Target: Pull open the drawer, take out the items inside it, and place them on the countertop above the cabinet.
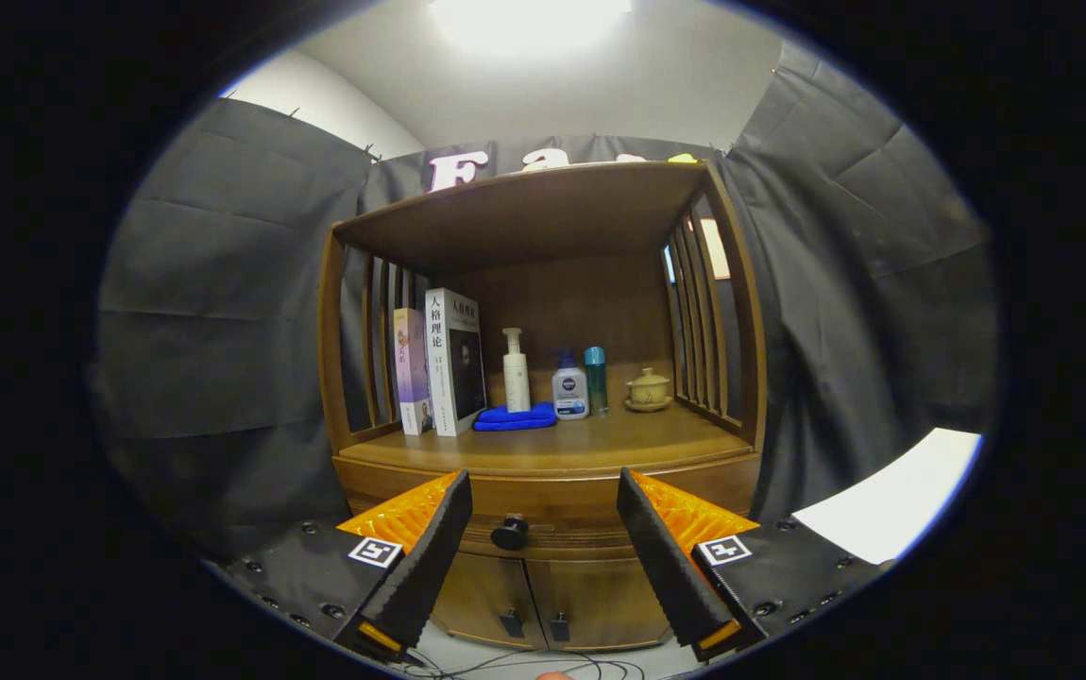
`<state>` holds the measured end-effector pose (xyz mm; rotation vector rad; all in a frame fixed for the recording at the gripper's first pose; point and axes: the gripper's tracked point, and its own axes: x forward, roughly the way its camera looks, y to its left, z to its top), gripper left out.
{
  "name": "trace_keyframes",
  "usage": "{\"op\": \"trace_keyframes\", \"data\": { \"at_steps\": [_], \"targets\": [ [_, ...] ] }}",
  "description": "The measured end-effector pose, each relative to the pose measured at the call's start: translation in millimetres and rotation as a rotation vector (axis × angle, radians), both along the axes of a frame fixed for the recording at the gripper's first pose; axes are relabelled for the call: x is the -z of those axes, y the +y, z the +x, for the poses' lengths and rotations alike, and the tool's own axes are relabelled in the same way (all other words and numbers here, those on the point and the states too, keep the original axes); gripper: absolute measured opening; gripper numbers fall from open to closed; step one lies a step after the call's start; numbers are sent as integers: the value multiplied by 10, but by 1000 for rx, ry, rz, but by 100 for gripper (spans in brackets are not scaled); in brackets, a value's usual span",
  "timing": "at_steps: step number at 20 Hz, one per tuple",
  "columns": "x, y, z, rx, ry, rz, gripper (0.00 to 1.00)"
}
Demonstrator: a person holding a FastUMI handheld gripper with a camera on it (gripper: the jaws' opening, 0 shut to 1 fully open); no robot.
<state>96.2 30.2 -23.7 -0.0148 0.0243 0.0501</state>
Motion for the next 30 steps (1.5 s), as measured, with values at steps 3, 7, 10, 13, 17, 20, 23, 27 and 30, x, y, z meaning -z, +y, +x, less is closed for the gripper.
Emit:
{"op": "trace_keyframes", "data": {
  "at_steps": [3, 7, 10, 13, 17, 20, 23, 27, 30],
  "targets": [
    [100, 59, 203, -11, 10, -8, 98],
    [341, 120, 461, -20, 47, 3, 98],
    [534, 186, 603, -32, 87, 11, 98],
    [769, 269, 742, -40, 136, 16, 98],
    [1045, 238, 933, -5, 189, -9, 98],
    [1287, 215, 1056, 22, 253, -12, 98],
    [1438, 257, 1133, 22, 305, -2, 92],
    [1505, 330, 1205, 1, 312, -32, 84],
    [1487, 390, 1173, -20, 314, -76, 62]
  ]
}}
